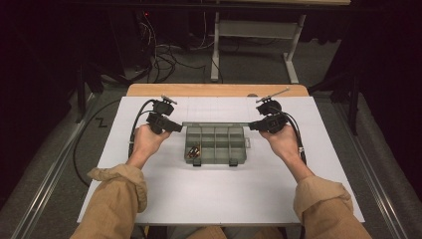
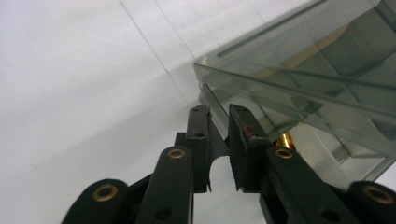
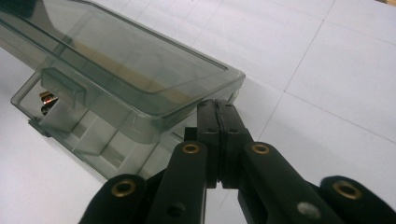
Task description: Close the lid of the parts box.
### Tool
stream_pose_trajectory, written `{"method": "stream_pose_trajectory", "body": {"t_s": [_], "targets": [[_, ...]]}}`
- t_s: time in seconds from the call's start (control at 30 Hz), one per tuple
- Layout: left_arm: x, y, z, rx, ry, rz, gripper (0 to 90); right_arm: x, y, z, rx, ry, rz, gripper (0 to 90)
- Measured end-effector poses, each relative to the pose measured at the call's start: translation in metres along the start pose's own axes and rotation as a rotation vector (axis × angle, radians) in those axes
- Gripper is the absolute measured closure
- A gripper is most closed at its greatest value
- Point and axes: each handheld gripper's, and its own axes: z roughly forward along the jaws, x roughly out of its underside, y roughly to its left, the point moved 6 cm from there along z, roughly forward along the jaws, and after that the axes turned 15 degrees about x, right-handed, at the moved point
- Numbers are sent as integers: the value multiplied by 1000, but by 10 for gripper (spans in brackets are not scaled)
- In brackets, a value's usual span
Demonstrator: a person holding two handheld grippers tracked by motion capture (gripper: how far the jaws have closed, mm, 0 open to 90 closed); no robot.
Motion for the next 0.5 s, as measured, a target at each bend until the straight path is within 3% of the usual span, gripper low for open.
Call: {"method": "stream_pose_trajectory", "body": {"t_s": [0.23, 0.37, 0.5], "targets": [[-2, -3, -4, 11, -20, 2, 848, 5, 2, 0, -8, 10, -19, 900], [-3, -4, -2, -6, -21, 4, 850, 8, 3, 1, -16, 14, -26, 900], [-5, -10, -2, 17, -34, 23, 851, 12, 3, 2, -26, 22, -33, 900]]}}
